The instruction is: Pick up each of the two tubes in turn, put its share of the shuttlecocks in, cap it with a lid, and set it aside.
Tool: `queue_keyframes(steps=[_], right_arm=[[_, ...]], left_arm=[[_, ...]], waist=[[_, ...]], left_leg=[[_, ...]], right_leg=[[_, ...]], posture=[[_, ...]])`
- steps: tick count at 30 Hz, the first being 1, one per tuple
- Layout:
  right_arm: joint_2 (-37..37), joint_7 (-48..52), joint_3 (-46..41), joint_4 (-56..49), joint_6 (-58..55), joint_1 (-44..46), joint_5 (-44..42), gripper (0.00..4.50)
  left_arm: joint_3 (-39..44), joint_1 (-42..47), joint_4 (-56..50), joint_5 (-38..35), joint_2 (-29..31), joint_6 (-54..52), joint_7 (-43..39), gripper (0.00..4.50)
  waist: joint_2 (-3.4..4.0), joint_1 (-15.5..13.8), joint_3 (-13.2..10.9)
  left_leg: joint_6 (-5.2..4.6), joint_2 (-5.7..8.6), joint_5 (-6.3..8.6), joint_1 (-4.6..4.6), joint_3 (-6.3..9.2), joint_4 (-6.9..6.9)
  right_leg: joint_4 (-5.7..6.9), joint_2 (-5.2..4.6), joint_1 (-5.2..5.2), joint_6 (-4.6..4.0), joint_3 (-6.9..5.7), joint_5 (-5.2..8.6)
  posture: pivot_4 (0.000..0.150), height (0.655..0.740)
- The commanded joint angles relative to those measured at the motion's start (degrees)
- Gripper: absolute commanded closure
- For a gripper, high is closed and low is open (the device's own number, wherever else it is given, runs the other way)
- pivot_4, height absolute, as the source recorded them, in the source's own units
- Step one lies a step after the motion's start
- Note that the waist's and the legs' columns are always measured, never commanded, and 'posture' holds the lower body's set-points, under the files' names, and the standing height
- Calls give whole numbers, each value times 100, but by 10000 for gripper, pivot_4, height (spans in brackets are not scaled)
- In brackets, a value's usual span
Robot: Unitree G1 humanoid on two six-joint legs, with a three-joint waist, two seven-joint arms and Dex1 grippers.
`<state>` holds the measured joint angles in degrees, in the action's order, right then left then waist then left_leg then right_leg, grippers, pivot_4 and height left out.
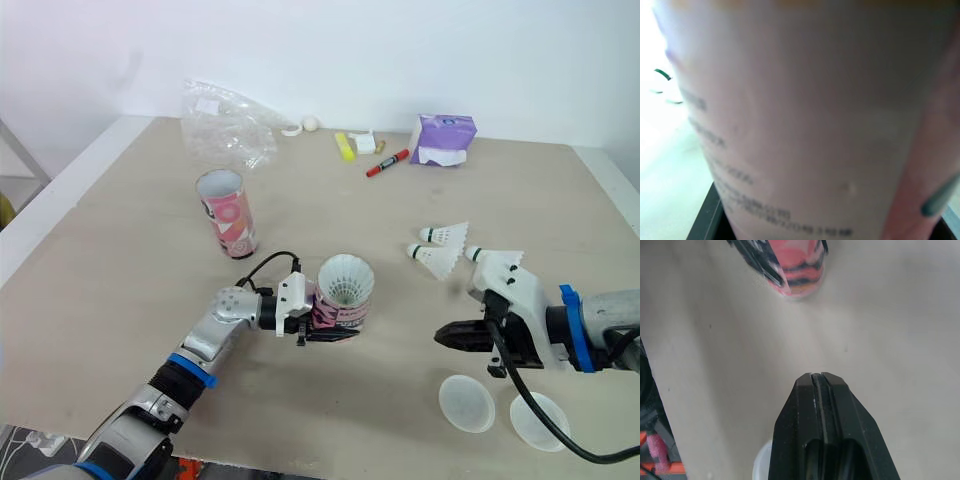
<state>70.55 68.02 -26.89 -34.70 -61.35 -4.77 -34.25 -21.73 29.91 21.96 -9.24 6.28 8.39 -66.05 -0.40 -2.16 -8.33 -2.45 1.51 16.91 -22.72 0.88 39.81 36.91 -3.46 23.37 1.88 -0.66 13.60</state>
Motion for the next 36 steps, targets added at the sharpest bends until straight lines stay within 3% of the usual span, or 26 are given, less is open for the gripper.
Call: queue_keyframes(steps=[1, 4, 5, 8, 12, 14, 35, 36], right_arm=[[255, 295, -409, 119, 517, -608, 518, 44660], [391, 617, -707, 284, 725, -1196, 803, 44660], [423, 719, -795, 322, 748, -1319, 856, 38435], [429, 820, -877, 353, 947, -1494, 1017, 26909], [288, 527, -647, 301, 1179, -1458, 1183, 7080], [228, 294, -419, 229, 1279, -1500, 1346, 1188], [-234, -742, 390, -77, 998, -1702, 1599, 1188], [-250, -788, 434, -70, 988, -1682, 1601, 6204]], left_arm=[[-196, -83, 1, -59, -14, -220, -305, 21310], [-250, -59, -80, -71, 26, -368, -452, 21310], [-272, -53, -100, -73, 42, -421, -505, 21310], [-293, -55, -123, -77, 52, -555, -582, 21310], [-305, -39, -95, -10, 53, -592, -614, 21310], [-308, -37, -81, 17, 55, -584, -604, 21310], [-328, -95, -134, 41, 83, -857, -564, 21310], [-329, -95, -132, 47, 87, -856, -560, 21310]], waist=[[-1, -1, 0], [-2, 10, -1], [-2, 15, -1], [-6, 18, -3], [-8, 19, -5], [-9, 19, -5], [-6, 18, -2], [-6, 18, -2]], left_leg=[[-1, 0, 1, 0, 0, 0], [-3, 0, 2, 2, -1, 0], [-4, -1, 3, 6, -2, 0], [-4, -3, 3, 15, -3, -1], [-4, -5, 2, 22, -3, -1], [-3, -5, 2, 22, -2, 0], [-1, -4, 1, 27, -1, 1], [-2, -4, 1, 27, -1, 1]], right_leg=[[0, 3, 0, 0, 1, 1], [0, 10, -2, 3, 4, 3], [0, 12, -4, 4, 6, 4], [1, 18, -11, 4, 9, 4], [1, 23, -17, 4, 9, 4], [1, 22, -18, 5, 10, 4], [2, 22, -23, 6, 15, 5], [2, 22, -23, 6, 15, 5]], posture=[[1500, 7400], [1500, 7400], [1500, 7400], [1500, 7400], [1500, 7400], [1500, 7400], [1500, 7400], [1500, 7400]])
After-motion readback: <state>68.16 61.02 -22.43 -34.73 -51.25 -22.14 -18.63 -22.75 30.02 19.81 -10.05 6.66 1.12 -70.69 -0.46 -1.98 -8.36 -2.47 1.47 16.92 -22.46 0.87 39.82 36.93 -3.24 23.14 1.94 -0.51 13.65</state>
